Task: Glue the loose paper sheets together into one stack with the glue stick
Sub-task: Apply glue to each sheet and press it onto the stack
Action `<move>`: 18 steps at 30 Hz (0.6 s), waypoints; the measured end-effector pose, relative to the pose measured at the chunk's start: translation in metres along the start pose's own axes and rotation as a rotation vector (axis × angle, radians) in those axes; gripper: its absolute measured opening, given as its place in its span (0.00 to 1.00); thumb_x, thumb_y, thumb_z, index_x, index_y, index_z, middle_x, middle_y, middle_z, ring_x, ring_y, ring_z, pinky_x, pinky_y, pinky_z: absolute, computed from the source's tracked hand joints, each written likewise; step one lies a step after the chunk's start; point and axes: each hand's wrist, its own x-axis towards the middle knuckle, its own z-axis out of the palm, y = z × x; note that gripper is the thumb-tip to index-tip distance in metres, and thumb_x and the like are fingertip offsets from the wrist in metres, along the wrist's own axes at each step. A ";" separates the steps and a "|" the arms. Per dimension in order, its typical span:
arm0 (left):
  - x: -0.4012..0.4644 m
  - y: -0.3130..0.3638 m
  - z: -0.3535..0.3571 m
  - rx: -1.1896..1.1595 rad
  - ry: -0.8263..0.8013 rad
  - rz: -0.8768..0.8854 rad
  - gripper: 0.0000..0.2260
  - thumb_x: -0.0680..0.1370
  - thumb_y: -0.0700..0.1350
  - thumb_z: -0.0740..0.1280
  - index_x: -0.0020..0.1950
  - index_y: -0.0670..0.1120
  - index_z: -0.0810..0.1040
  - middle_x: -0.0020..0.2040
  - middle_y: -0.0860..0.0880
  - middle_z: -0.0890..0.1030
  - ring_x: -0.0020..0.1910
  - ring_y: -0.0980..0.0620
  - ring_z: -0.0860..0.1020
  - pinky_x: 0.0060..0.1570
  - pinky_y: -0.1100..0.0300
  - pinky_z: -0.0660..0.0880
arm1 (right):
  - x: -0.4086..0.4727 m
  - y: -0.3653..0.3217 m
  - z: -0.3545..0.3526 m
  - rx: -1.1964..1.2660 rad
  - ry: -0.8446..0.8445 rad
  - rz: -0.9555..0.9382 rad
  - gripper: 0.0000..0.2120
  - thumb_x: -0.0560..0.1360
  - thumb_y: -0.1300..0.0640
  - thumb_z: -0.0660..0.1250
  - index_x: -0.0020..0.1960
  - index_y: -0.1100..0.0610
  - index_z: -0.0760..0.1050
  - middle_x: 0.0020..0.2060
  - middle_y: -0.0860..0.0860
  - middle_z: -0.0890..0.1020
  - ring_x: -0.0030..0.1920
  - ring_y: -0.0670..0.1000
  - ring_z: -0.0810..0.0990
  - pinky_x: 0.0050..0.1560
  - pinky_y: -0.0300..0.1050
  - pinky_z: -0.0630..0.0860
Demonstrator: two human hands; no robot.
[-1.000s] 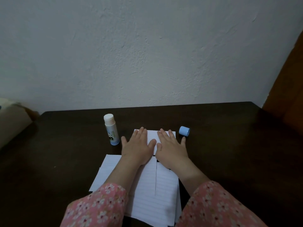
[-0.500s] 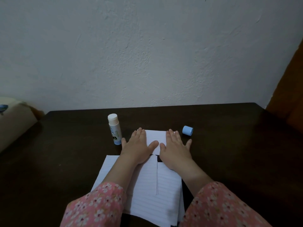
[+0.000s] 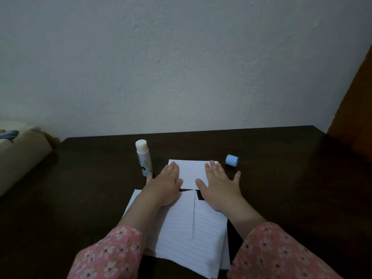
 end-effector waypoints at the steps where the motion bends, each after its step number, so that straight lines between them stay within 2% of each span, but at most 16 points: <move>1: 0.000 -0.001 0.000 -0.004 -0.005 -0.008 0.26 0.83 0.48 0.49 0.79 0.48 0.42 0.79 0.53 0.41 0.77 0.57 0.42 0.73 0.40 0.42 | -0.002 0.001 0.000 -0.008 0.000 0.018 0.33 0.81 0.38 0.42 0.79 0.52 0.39 0.78 0.47 0.39 0.77 0.47 0.37 0.69 0.69 0.35; 5: -0.001 -0.001 -0.002 -0.051 0.007 0.002 0.26 0.83 0.48 0.51 0.79 0.49 0.44 0.79 0.53 0.43 0.77 0.55 0.43 0.73 0.40 0.43 | -0.003 0.001 -0.003 -0.046 -0.019 0.054 0.36 0.79 0.35 0.43 0.78 0.54 0.37 0.78 0.49 0.38 0.77 0.48 0.37 0.68 0.70 0.34; 7: -0.008 -0.003 -0.003 -0.136 0.073 0.028 0.23 0.83 0.50 0.54 0.77 0.50 0.55 0.78 0.51 0.54 0.76 0.52 0.55 0.73 0.43 0.53 | -0.001 0.000 -0.003 -0.036 -0.035 0.065 0.37 0.79 0.35 0.44 0.78 0.54 0.37 0.77 0.50 0.38 0.77 0.49 0.36 0.68 0.71 0.35; 9: -0.019 -0.010 -0.003 -0.342 0.248 0.065 0.17 0.81 0.52 0.59 0.69 0.52 0.69 0.67 0.51 0.73 0.63 0.54 0.72 0.64 0.52 0.69 | 0.000 -0.001 -0.003 -0.010 -0.029 0.067 0.37 0.79 0.35 0.45 0.79 0.54 0.39 0.78 0.50 0.40 0.77 0.50 0.38 0.69 0.71 0.37; 10: -0.026 -0.012 -0.003 -0.445 0.382 0.082 0.14 0.80 0.52 0.62 0.64 0.53 0.75 0.60 0.53 0.79 0.56 0.58 0.76 0.57 0.57 0.73 | 0.000 -0.001 -0.004 0.018 0.000 0.064 0.36 0.79 0.35 0.45 0.79 0.54 0.41 0.78 0.50 0.42 0.77 0.51 0.40 0.70 0.70 0.39; 12: -0.037 -0.019 -0.005 -0.612 0.650 0.042 0.07 0.77 0.51 0.66 0.49 0.50 0.81 0.44 0.54 0.82 0.43 0.59 0.78 0.46 0.60 0.76 | 0.002 -0.001 -0.004 0.099 0.116 0.054 0.33 0.79 0.36 0.47 0.78 0.52 0.50 0.78 0.51 0.51 0.77 0.53 0.48 0.72 0.68 0.45; 13: -0.038 -0.023 -0.006 -0.696 0.755 -0.034 0.07 0.77 0.51 0.68 0.43 0.48 0.79 0.39 0.52 0.80 0.39 0.57 0.78 0.41 0.60 0.76 | 0.003 -0.001 -0.004 0.124 0.186 0.052 0.31 0.80 0.37 0.49 0.78 0.50 0.53 0.77 0.51 0.55 0.76 0.53 0.51 0.72 0.67 0.48; 15: -0.036 -0.035 -0.008 -0.824 0.873 -0.246 0.08 0.75 0.50 0.69 0.43 0.47 0.74 0.41 0.48 0.77 0.38 0.52 0.76 0.39 0.58 0.73 | 0.006 0.000 -0.003 0.124 0.265 0.068 0.32 0.78 0.37 0.53 0.77 0.49 0.54 0.75 0.52 0.58 0.75 0.54 0.55 0.72 0.64 0.52; 16: -0.033 -0.041 -0.008 -0.863 0.880 -0.346 0.09 0.75 0.49 0.70 0.47 0.48 0.72 0.45 0.47 0.77 0.41 0.52 0.75 0.40 0.58 0.72 | 0.008 0.002 -0.002 0.114 0.263 0.087 0.34 0.77 0.36 0.54 0.77 0.50 0.53 0.76 0.52 0.58 0.75 0.55 0.54 0.73 0.63 0.52; 18: -0.027 -0.048 -0.007 -0.918 0.809 -0.434 0.19 0.73 0.48 0.72 0.60 0.50 0.69 0.57 0.47 0.74 0.51 0.52 0.75 0.48 0.57 0.74 | 0.010 0.002 -0.002 0.099 0.230 0.109 0.36 0.76 0.35 0.55 0.78 0.51 0.51 0.77 0.52 0.56 0.75 0.56 0.52 0.73 0.62 0.50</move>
